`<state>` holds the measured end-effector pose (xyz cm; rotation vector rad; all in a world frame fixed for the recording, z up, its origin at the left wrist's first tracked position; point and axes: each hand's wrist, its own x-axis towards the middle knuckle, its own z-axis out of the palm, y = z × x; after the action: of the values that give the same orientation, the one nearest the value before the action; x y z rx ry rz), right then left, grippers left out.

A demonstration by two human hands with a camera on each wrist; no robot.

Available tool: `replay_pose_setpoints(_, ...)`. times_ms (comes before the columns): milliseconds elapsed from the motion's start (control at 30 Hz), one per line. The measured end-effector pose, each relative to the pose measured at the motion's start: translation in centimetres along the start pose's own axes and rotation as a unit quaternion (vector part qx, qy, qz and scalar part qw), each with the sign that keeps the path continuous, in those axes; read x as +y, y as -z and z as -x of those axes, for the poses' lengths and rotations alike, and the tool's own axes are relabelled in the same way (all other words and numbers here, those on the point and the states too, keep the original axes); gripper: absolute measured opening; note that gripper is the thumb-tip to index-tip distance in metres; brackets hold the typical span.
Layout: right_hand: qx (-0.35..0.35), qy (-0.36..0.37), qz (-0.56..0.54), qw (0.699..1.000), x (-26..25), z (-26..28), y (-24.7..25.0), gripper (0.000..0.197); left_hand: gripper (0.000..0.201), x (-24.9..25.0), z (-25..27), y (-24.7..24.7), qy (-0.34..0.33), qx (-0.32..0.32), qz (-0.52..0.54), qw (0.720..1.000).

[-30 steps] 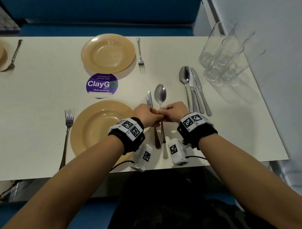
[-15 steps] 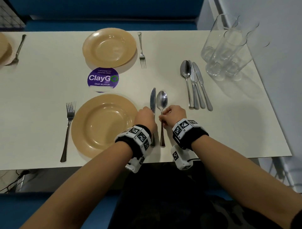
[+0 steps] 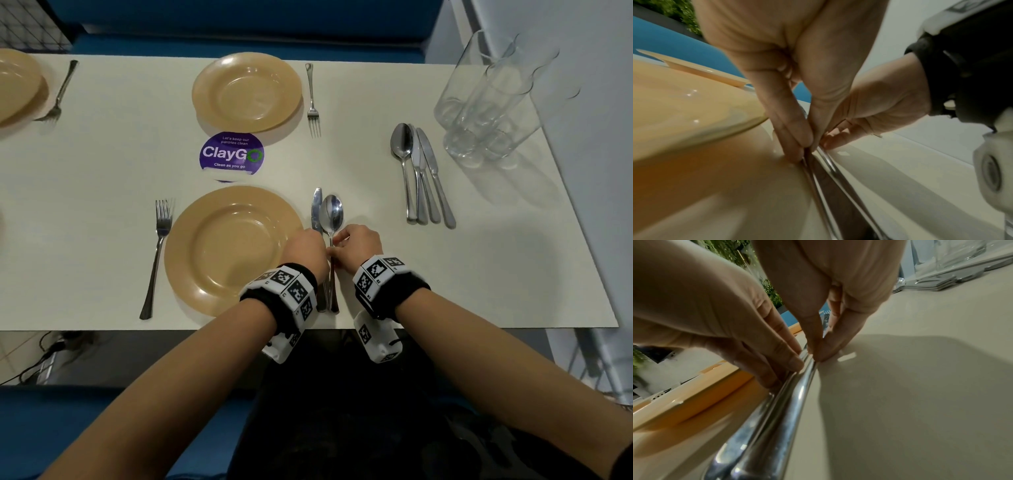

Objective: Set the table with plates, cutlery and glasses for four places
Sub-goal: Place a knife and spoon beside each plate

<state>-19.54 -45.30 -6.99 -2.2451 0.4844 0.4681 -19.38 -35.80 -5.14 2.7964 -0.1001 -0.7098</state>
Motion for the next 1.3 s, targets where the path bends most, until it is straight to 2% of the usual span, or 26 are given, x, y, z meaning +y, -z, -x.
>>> replay_pose_setpoints(267, 0.017, 0.010, 0.020, 1.000, 0.51, 0.28, 0.34, 0.026, 0.026, -0.22, 0.36, -0.25, -0.005, 0.009, -0.013, 1.000)
replay_pose_setpoints(600, 0.029, 0.006, 0.020, 0.999, 0.80, -0.14, 0.38, 0.026, 0.027, 0.11, 0.62, 0.06, -0.004, 0.011, -0.004, 1.000)
replay_pose_setpoints(1300, 0.006, 0.003, 0.008, 1.000, 0.78, -0.16, 0.06, 0.029, 0.026, -0.08, 0.77, 0.00, 0.001, 0.007, -0.002, 1.000)
